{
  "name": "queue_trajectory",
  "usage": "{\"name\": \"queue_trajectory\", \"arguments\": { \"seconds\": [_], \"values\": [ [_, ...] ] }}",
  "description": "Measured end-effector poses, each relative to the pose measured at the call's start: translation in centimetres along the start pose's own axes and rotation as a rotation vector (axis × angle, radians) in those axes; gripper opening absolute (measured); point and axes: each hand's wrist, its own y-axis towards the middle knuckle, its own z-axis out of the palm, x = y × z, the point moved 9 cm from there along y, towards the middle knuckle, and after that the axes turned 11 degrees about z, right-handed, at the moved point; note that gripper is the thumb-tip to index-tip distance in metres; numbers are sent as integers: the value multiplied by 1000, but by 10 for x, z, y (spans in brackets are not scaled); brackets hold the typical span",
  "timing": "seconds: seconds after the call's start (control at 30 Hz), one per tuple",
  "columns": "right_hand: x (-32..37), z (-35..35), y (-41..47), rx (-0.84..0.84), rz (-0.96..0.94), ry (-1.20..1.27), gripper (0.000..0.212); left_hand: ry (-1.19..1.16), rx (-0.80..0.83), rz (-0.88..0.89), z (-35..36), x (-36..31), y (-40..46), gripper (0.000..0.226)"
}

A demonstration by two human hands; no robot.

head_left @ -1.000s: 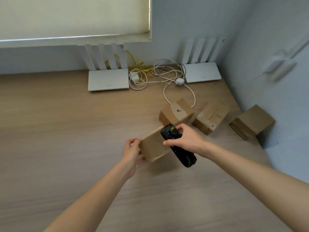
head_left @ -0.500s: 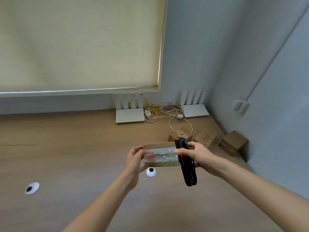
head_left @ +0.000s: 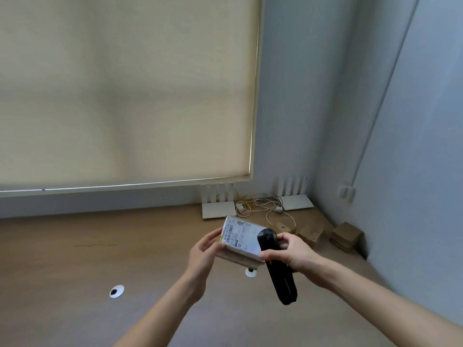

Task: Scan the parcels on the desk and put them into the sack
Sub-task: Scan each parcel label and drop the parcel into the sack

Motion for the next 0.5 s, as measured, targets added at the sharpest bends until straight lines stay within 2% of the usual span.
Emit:
{"name": "queue_trajectory", "arguments": {
  "seconds": [0.13, 0.23, 0.33, 0.5],
  "values": [
    [14, 1, -42, 4, -46, -22, 74, 26, 64, 68, 1, -38, -28, 33],
    [23, -4, -66, 6, -62, -55, 67, 89, 76, 114, -1, -59, -39, 21],
    [31, -14, -83, -9, -83, -100, 62, 121, 103, 121, 4, -72, -49, 18],
    [39, -31, -107, -67, -125, -249, 69, 138, 102, 153, 10, -95, -66, 21]
  ]
}}
